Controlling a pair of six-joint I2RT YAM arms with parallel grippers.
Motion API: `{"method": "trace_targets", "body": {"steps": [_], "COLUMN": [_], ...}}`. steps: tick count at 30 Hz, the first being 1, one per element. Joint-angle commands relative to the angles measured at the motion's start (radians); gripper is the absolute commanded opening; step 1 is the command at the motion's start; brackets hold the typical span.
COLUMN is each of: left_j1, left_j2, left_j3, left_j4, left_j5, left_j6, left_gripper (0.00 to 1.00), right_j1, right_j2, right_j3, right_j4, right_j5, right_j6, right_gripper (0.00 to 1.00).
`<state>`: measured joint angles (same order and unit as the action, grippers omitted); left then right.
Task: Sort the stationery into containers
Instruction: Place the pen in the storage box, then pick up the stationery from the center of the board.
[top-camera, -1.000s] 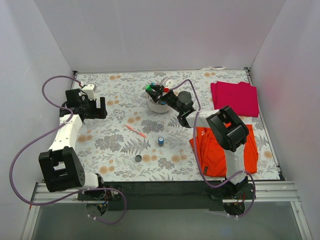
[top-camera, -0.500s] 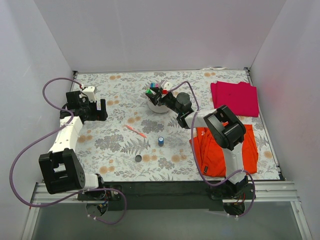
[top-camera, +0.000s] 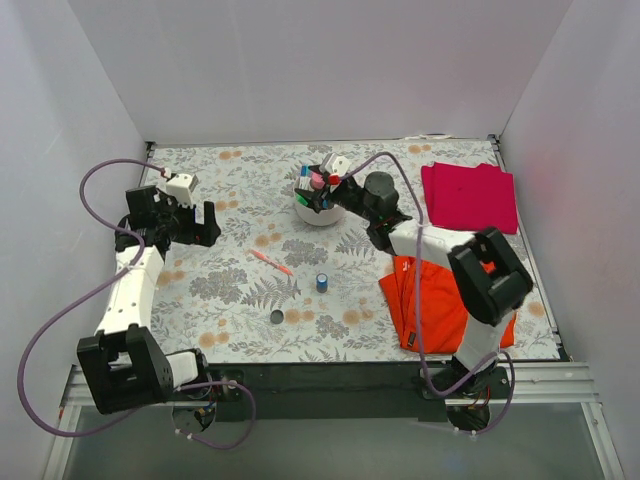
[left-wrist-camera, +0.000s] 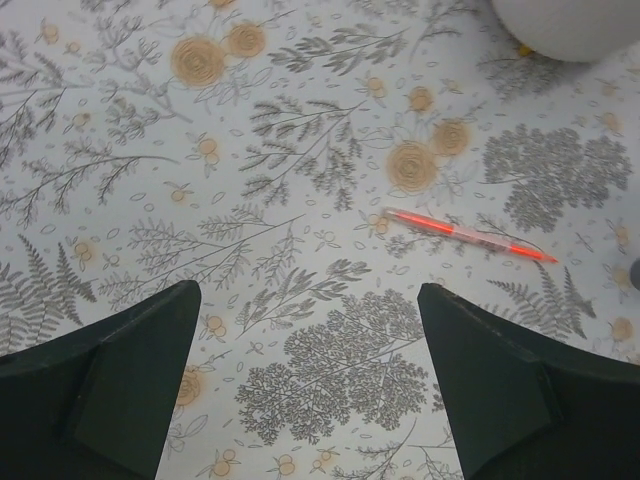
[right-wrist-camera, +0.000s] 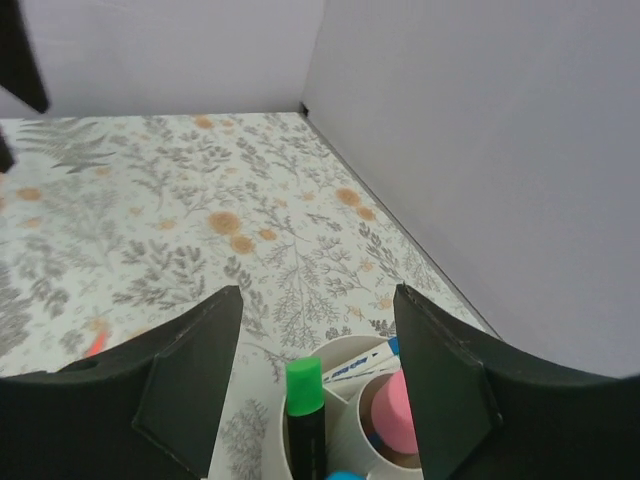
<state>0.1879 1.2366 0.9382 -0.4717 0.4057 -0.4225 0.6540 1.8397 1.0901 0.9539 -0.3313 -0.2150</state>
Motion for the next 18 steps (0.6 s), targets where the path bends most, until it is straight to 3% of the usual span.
{"method": "trace_targets", "body": {"steps": [1, 2, 3, 4, 7, 9, 12, 18], "left_j1": [-0.002, -0.001, -0.004, -0.004, -0.004, -0.016, -0.041, -0.051], "left_j2": [-0.135, -0.144, -0.152, -0.157, -0.161, -0.180, -0.203, -0.241], "left_j3": [-0.029, -0.035, -0.041, -0.047, -0.064, -0.082, -0.098, -0.102], "left_j4": [-0.077, -0.090, -0.103, -0.110, -0.110, -0.076, -0.026, 0.048], "left_j5": [0.244, 0.257, 0.263, 0.265, 0.283, 0.294, 0.294, 0.252], "left_j6": [0.215, 0.238, 0.246, 0.246, 0.217, 0.182, 0.105, -0.080], "left_gripper": [0.94, 0.95, 0.95, 0.96, 0.96, 0.96, 0.96, 0.96], "right_j1": [0.003, 0.003, 0.006, 0.009, 0.024, 0.039, 0.065, 0.091], "right_j2": [-0.262, -0.287, -0.305, -0.304, -0.261, -0.246, -0.283, -0.217], "right_j3": [0.049, 0.077, 0.108, 0.185, 0.254, 0.225, 0.133, 0.165], "right_j4": [-0.391, -0.641, -0.776, -1.058, -1.487, -1.581, -1.587, -1.647], "right_j5": [-0.240, -0.289, -0.367, -0.405, -0.503, -0.496, -0.433, -0.377], "right_j6": [-0.202, -0.233, -0.263, -0.291, -0.438, -0.514, -0.584, -0.661], "right_gripper": [0.72, 0.72, 0.72, 0.69, 0.62, 0.61, 0.65, 0.66]}}
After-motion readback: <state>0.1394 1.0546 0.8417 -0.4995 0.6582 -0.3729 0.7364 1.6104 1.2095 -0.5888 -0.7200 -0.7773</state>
